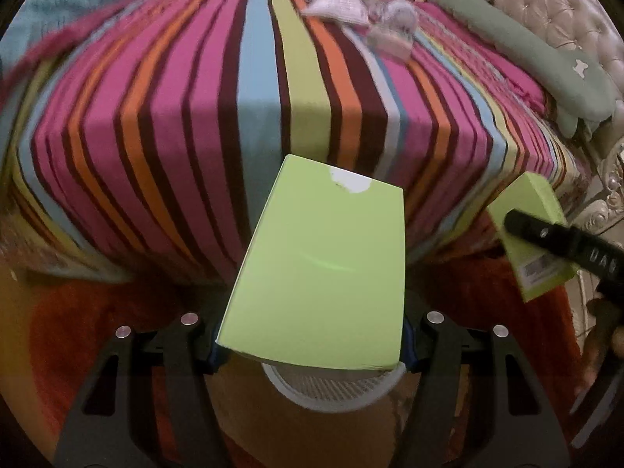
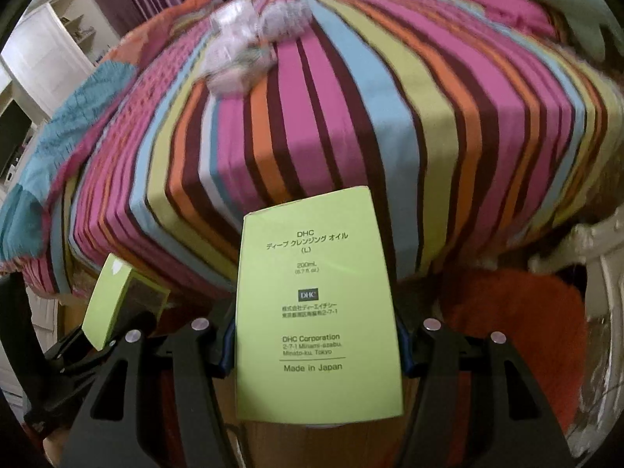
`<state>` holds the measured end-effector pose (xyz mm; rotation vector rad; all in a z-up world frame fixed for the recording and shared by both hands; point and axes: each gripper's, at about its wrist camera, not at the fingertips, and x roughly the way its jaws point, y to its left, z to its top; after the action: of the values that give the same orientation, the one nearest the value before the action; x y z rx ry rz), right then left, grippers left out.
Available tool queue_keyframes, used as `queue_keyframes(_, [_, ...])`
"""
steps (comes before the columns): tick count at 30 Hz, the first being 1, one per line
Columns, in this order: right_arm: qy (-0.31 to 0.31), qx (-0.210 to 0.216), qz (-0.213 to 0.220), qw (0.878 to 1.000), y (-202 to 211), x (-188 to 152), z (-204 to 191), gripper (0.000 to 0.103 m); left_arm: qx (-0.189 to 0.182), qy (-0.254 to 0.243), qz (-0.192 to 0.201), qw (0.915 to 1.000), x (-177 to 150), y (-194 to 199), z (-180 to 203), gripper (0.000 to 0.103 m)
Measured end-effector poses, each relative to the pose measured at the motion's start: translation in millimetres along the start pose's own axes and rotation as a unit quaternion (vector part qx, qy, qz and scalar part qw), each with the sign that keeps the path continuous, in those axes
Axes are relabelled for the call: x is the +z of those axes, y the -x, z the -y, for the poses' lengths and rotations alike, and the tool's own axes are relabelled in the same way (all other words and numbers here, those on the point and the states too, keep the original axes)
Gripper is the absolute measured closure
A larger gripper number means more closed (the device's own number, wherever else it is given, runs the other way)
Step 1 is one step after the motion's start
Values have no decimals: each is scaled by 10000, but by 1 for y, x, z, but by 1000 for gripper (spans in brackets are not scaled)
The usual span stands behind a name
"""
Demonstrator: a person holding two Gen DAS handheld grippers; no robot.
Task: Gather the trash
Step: 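Carry both lime-green boxes over the wastebasket and open both tools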
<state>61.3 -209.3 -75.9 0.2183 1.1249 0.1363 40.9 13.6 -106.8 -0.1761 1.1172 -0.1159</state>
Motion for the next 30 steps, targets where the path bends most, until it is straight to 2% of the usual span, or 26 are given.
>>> queue_keyframes(8, [-357, 57, -977, 9946, -47, -36, 9, 46, -5, -274, -739, 9969, -24, -40, 20, 47])
queue_keyframes(15, [-372, -171, -1755, 9836, -98, -51, 10, 46, -54, -467, -1507, 9875, -35, -94, 33, 47])
queue_keyframes(20, [-299, -337, -2158, 9754, -131, -58, 7, 46, 114, -424, -1948, 9799, -41, -129, 32, 47])
queue_keyframes(26, [-265, -423, -2494, 9671, -162, -64, 7, 45, 210, -285, -2281, 9730, -46, -155, 25, 45])
queue_keyframes(27, [-294, -409, -2577, 9649, -167, -65, 7, 39, 176, -203, -2398, 9705, -48, -160, 21, 42])
queue_keyframes(28, [-320, -419, -2653, 9627, -170, -67, 9, 33, 201, -124, -2494, 9681, -50, -165, 18, 29])
queue_keyframes(29, [-368, -528, -2673, 9614, -173, -68, 13, 21, 253, -84, -2544, 9667, -52, -169, 16, 24])
queue_keyframes(30, [-453, -559, -2699, 9602, -174, -70, 17, 15, 251, -9, -2581, 9658, -54, -172, 13, 24])
